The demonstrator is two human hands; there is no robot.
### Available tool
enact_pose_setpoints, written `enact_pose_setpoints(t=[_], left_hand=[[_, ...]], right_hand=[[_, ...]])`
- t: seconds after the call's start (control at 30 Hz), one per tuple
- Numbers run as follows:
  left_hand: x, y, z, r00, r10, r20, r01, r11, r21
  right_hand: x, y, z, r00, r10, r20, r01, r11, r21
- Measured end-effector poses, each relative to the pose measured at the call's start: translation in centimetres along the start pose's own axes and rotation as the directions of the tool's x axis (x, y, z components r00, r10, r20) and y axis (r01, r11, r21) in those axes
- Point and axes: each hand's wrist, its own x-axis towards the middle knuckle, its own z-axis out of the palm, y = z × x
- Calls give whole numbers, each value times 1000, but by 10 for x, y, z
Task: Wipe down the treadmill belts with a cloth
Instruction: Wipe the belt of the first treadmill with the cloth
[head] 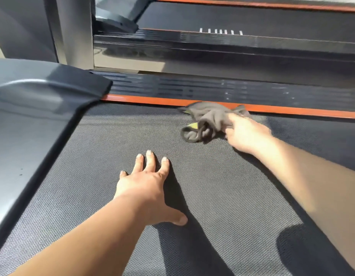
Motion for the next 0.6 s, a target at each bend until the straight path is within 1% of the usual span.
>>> enact_pose_setpoints(t=[0.03,0.07,0.1,0.13,0.17,0.2,0.23,0.3,0.33,0.37,0.4,0.43,0.47,0.5,0.53,0.57,0.6], left_hand=[[0,0,0,1000,0,0,0,1000,-1],[0,0,-1,1000,-1,6,1,1000,-3],[-1,1,-1,1000,-1,14,1,1000,-5],[-1,1,-2,1000,-2,18,2,1000,-5],[-1,1,-2,1000,-5,20,5,1000,-5],[-1,1,-3,1000,-5,23,5,1000,-2],[-1,1,-4,1000,-3,27,3,1000,0],[-2,0,-3,1000,4,27,-4,1000,3],[-1,-1,-3,1000,9,20,-9,1000,5],[-1,-1,-3,1000,14,12,-14,1000,5],[-1,-2,-3,1000,15,9,-15,1000,4],[-1,-2,-2,1000,14,11,-14,1000,5],[-1,-3,-2,1000,12,12,-12,1000,6],[0,-3,-1,1000,8,6,-8,1000,5],[0,-3,0,1000,6,-1,-6,1000,2],[0,-3,0,1000,6,-4,-6,1000,-1],[0,-3,0,1000,7,-3,-7,1000,-2]], right_hand=[[-2,-6,-1,995,103,-8,-103,995,15],[0,-12,2,984,180,-9,-180,983,-37],[-4,-24,2,974,225,-25,-226,973,-47],[-4,-35,6,982,184,-53,-185,982,-26],[-12,-51,5,989,134,-59,-134,991,1],[-19,-61,8,996,17,-93,-14,1000,26],[-32,-70,7,993,-91,-72,96,993,64],[-57,-68,7,942,-332,-39,334,939,79],[-68,-60,8,899,-437,-27,438,894,93],[-77,-49,3,867,-498,14,494,863,101],[-78,-34,1,859,-511,30,507,858,87],[-74,-17,0,892,-450,44,447,892,62],[-66,1,1,942,-333,40,332,943,32],[-61,15,-3,987,-154,54,152,988,33],[-53,25,-4,1000,18,17,-20,996,82],[-51,25,-4,987,157,-34,-153,982,113],[-52,19,-1,971,221,-94,-210,971,116]])
